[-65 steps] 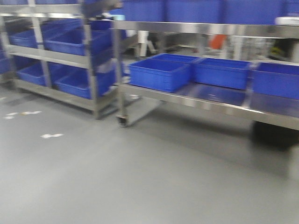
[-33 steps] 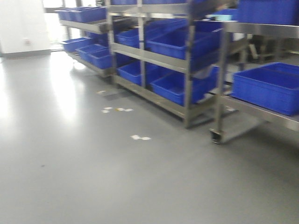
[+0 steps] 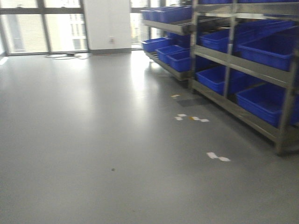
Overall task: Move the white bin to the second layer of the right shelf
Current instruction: 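Drive the base past the racks toward the roller shelf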
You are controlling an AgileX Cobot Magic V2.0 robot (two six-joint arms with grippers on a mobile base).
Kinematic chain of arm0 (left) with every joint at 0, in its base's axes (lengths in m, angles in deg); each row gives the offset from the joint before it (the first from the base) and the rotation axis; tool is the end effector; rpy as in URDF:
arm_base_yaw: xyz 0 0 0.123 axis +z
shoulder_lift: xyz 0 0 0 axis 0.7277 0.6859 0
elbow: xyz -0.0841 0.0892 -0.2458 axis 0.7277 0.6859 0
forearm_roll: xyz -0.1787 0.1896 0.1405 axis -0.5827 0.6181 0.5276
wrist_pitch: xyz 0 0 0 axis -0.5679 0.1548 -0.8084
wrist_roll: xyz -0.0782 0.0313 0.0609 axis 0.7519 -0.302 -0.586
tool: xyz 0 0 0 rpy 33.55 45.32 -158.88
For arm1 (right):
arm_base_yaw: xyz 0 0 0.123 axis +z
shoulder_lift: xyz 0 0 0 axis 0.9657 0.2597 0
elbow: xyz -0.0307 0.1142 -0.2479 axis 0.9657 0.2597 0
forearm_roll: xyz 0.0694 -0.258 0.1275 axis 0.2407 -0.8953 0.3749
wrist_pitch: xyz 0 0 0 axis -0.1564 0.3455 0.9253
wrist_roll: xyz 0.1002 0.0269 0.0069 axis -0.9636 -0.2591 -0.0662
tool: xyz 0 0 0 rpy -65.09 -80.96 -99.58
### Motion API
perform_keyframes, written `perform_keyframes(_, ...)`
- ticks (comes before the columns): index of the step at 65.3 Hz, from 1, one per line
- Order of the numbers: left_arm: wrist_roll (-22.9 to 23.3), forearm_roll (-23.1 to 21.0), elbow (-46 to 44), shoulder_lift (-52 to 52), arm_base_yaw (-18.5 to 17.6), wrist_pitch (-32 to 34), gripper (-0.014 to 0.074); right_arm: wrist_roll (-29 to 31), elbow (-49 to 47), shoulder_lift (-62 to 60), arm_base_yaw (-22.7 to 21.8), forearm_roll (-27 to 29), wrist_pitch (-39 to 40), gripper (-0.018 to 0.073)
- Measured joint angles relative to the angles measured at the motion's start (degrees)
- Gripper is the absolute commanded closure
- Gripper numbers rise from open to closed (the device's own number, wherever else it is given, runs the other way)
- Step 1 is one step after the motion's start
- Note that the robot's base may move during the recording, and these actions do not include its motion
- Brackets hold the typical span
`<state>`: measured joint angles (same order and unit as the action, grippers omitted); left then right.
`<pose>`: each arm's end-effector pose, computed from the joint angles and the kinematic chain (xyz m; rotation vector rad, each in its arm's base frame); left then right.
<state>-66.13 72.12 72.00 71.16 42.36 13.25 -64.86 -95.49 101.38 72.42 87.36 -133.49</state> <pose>0.1240 -0.0094 0.1985 0.0738 1.6162 -0.0464 0.1502 -0.0055 0.3372 0.1419 2.0685 0.0446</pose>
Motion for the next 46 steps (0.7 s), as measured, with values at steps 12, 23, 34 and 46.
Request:
perform_keyframes(12,0.0,0.0,0.0,0.0,0.0,0.0,0.0512,0.0,0.0,0.0,0.0,0.0,0.0,0.0503)
perform_keyframes(23,0.0,0.0,0.0,0.0,0.0,0.0,0.0512,0.0,0.0,0.0,0.0,0.0,0.0,0.0503)
perform_keyframes(34,0.0,0.0,0.0,0.0,0.0,0.0,0.0512,0.0,0.0,0.0,0.0,0.0,0.0,0.0503)
perform_keyframes(46,0.0,0.0,0.0,0.0,0.0,0.0,0.0512,0.0,0.0,0.0,0.0,0.0,0.0,0.0503)
